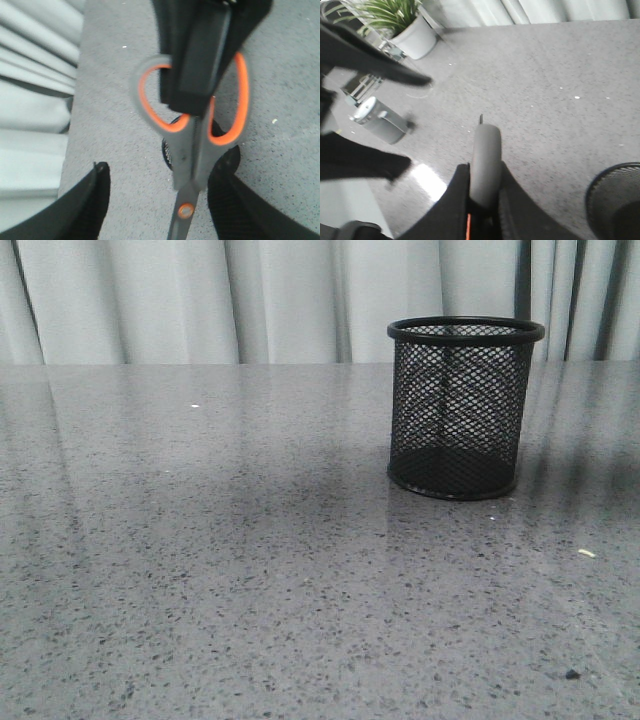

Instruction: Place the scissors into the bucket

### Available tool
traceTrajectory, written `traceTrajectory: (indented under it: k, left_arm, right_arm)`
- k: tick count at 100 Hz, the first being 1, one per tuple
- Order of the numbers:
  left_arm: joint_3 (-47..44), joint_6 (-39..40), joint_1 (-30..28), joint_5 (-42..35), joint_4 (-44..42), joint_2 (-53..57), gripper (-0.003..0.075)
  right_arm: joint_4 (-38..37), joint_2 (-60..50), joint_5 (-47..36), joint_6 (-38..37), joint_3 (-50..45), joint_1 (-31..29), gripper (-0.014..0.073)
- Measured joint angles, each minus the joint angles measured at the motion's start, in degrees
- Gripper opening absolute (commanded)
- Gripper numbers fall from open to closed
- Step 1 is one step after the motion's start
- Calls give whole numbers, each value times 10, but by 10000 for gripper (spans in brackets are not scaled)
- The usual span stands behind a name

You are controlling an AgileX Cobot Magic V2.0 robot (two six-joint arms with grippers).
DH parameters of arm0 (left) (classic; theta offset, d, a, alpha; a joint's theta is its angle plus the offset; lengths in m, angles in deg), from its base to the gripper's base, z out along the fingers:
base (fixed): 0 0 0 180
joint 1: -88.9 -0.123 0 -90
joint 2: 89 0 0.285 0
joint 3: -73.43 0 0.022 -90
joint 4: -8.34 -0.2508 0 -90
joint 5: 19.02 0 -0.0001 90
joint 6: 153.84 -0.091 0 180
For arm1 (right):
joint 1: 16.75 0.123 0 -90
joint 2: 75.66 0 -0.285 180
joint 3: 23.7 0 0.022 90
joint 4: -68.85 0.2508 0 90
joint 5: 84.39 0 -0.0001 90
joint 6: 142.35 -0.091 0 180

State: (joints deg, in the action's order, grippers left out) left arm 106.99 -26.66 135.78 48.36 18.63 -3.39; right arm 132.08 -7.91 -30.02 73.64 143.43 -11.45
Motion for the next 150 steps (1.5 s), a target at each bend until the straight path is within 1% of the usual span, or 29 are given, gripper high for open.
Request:
traceTrajectory:
  k: [12, 21, 31, 37, 45, 52, 56, 63, 73, 81, 98, 129, 150]
  left_arm:
    - [7, 79, -3, -1, -42, 13, 424]
    - [7, 137, -26, -1, -60, 24, 424]
    - [7, 198, -77, 0, -65, 38, 422]
    - [7, 217, -110, 3, -60, 48, 421]
    - [7, 230, -162, 7, -40, 61, 421]
    - [7, 233, -202, 10, -13, 72, 421]
    - [7, 234, -220, 11, 3, 78, 421]
    - [9, 235, -250, 13, 24, 85, 421]
    - [9, 235, -283, 17, 45, 91, 421]
    - [9, 235, -294, 22, 53, 93, 421]
    - [9, 235, -297, 33, 61, 93, 421]
    - [9, 235, -297, 36, 63, 93, 421]
    - [9, 235, -297, 36, 63, 93, 421]
  right_arm:
    - [-50, 0, -3, 1, 20, 0, -72]
    - [-99, 0, -10, -12, 46, 0, -59]
    - [-179, 0, -8, -54, 87, 0, -56]
    - [-239, 3, 5, -88, 111, 0, -56]
    - [-304, 15, 51, -121, 151, 0, -56]
    - [-334, 33, 106, -136, 185, 0, -56]
    - [-344, 47, 139, -143, 201, 0, -56]
    - [-355, 70, 170, -150, 225, 0, -56]
    - [-370, 95, 177, -155, 244, 0, -56]
    - [-380, 109, 179, -156, 246, 0, -56]
    - [-397, 133, 180, -159, 246, 5, -56]
    - [-438, 187, 180, -161, 246, 67, -56]
    - [-448, 226, 180, -163, 246, 84, -56]
